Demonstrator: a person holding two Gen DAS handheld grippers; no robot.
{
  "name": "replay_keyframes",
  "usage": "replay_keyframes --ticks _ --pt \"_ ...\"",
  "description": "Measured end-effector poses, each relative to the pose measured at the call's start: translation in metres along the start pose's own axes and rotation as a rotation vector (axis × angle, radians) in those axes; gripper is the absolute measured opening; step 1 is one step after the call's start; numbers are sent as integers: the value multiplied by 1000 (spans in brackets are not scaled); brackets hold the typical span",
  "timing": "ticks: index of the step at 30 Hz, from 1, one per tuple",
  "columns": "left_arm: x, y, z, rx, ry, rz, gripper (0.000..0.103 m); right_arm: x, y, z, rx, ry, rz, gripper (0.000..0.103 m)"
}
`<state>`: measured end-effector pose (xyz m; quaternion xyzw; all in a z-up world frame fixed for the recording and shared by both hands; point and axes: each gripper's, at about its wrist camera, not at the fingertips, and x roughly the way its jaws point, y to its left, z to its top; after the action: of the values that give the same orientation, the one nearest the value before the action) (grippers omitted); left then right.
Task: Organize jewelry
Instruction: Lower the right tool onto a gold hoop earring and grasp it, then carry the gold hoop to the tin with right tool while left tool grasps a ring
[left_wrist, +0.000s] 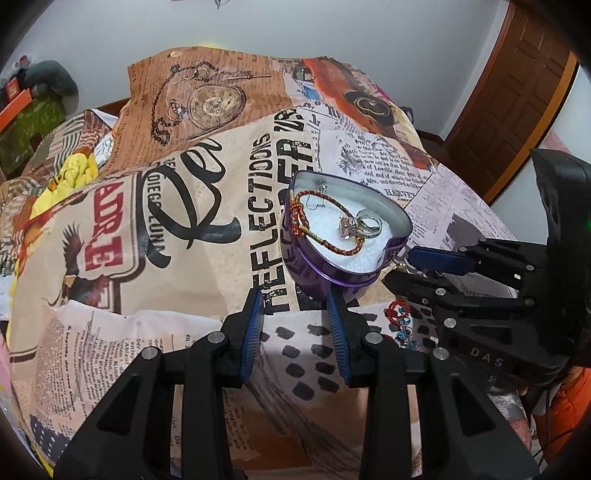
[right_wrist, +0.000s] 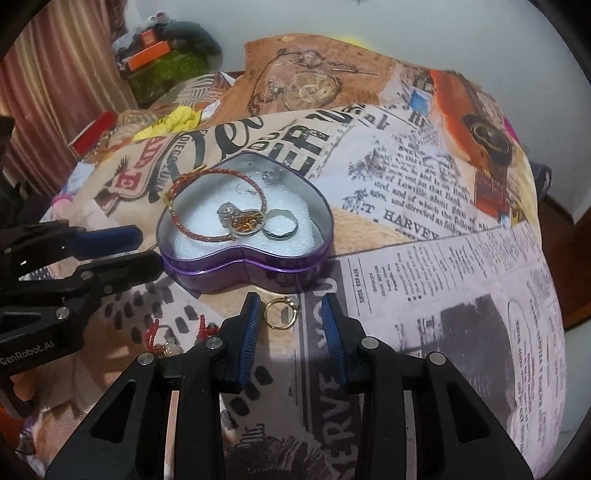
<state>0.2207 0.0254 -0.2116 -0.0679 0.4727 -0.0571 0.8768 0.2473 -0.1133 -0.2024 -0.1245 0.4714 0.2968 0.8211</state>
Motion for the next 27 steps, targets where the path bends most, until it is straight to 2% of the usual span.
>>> replay_keyframes --ticks 3,4,5,10,11,20,27 --pt "1 0 0 -5 5 -7 34 -1 2 -1 -21 -13 -4 28" --pt "1 -1 -1 -4 4 -11 34 -2 3 -2 -28 -16 10 25" --pt "1 -2 0 -3 4 -13 34 0 4 0 -32 -16 16 17" --pt "-5 -8 -1 12 -4 -20 34 -1 5 0 -27 -22 1 16" --pt "-6 -8 -1 14 -5 -21 34 -3 3 0 -17 -22 0 7" --pt "-14 -27 -3 45 -2 -57 34 -24 -9 -10 52 -61 -6 7" --pt "-7 -48 -5 90 29 -100 34 -39 -23 -18 95 -95 -17 7"
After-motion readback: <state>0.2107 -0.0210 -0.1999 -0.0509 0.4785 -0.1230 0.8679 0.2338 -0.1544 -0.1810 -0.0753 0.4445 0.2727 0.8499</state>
